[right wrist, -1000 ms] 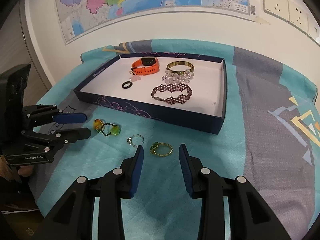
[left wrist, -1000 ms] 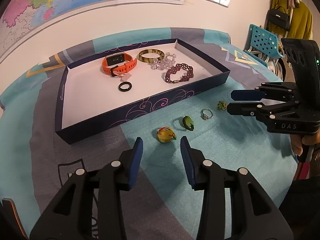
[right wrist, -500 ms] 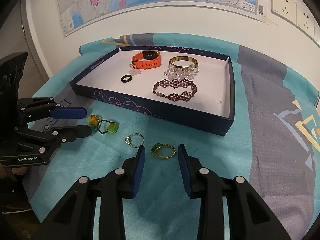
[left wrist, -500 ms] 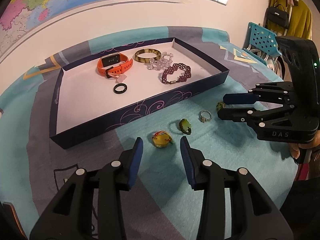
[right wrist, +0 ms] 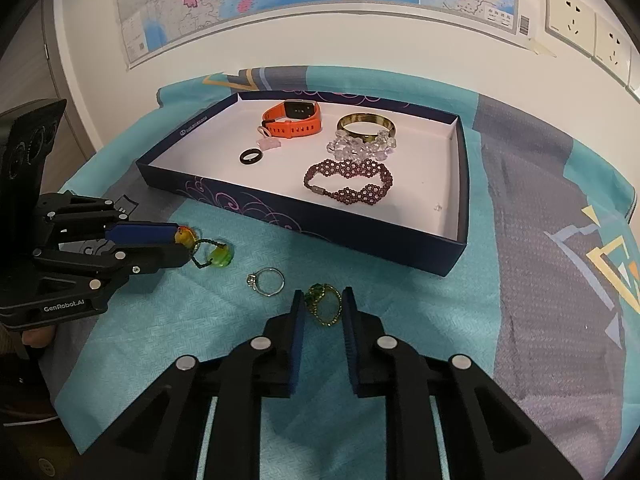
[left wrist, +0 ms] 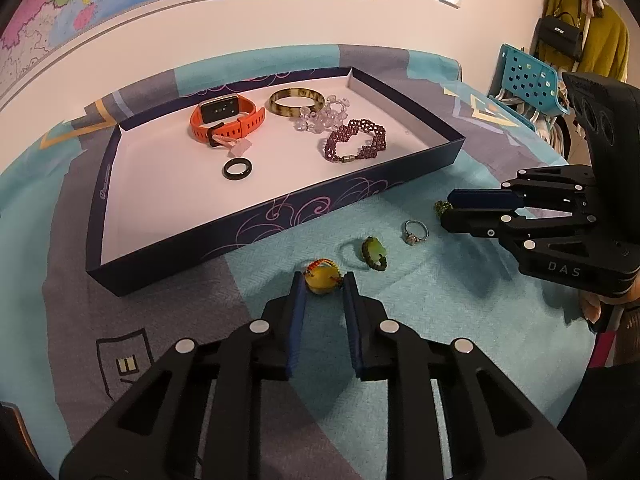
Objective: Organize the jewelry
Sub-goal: 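Grasp yellow duck ring with left gripper while right gripper grasps gold green-stone ring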
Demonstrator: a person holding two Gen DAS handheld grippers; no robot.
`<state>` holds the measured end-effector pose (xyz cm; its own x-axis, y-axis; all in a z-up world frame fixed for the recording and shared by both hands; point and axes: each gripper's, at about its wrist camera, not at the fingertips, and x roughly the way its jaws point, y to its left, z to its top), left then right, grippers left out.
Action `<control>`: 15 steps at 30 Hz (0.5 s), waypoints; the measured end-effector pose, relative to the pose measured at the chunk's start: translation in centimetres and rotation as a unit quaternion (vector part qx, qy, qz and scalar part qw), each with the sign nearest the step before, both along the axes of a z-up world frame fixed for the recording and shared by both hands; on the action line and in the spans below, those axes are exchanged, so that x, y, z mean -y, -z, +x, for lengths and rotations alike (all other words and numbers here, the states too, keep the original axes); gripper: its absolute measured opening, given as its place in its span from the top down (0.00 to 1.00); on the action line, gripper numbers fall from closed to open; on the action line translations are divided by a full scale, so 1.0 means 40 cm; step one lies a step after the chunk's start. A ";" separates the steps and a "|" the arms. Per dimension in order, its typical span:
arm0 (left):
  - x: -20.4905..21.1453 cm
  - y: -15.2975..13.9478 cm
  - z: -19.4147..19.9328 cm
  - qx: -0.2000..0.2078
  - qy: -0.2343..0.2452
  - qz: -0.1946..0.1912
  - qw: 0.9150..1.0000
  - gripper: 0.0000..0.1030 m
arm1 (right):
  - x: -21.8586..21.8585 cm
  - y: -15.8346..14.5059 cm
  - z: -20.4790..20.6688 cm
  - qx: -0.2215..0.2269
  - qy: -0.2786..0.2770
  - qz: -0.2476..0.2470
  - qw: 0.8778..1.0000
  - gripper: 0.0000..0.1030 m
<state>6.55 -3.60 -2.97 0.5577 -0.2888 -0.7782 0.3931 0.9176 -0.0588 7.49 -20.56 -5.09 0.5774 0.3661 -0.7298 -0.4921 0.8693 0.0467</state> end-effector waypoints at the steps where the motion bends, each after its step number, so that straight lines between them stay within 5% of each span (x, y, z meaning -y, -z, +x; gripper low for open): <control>1: 0.000 -0.001 -0.002 0.000 0.000 0.000 1.000 0.81 | 0.000 0.000 0.000 0.001 0.000 0.000 1.000 0.86; 4: 0.000 -0.002 -0.002 0.001 -0.001 -0.002 1.000 0.82 | 0.000 -0.001 0.001 0.001 -0.001 0.002 1.000 0.95; 15: -0.011 -0.019 -0.018 0.010 -0.001 -0.011 1.000 0.82 | 0.015 -0.019 -0.007 0.010 0.002 0.019 1.000 0.96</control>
<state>5.84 -3.15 -2.20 0.5733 -0.3045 -0.7607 0.3920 0.9172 -0.0717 7.23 -21.15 -4.33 0.5937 0.3918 -0.7029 -0.4902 0.8688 0.0703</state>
